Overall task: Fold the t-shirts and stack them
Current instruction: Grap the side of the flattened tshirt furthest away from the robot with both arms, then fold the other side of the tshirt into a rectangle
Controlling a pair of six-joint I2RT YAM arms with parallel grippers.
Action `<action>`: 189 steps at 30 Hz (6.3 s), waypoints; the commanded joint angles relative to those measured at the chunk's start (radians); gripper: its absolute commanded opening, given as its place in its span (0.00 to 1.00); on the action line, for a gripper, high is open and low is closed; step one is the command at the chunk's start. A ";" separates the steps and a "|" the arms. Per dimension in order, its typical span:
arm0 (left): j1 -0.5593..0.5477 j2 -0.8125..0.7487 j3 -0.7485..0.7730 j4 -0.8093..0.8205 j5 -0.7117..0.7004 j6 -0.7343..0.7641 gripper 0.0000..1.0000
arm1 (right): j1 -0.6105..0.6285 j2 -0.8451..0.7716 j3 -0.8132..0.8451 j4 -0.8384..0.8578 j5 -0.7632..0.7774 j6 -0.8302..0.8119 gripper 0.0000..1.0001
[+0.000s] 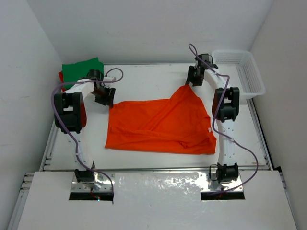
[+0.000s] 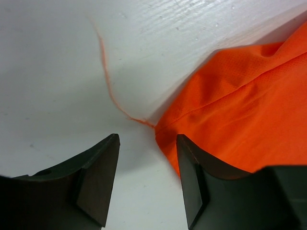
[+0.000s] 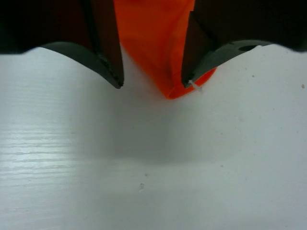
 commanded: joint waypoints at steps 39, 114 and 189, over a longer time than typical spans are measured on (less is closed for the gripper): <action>-0.001 -0.381 -0.361 -0.005 0.057 0.383 0.00 | -0.009 -1.209 -1.428 0.363 -0.011 0.099 0.00; -0.003 -0.408 -0.383 -0.024 0.198 0.271 0.00 | -0.009 -1.324 -1.608 0.329 0.012 0.072 0.00; -0.259 -0.399 -0.467 0.086 -0.138 0.160 0.62 | 0.214 -1.091 -1.439 0.392 -0.140 -0.059 0.05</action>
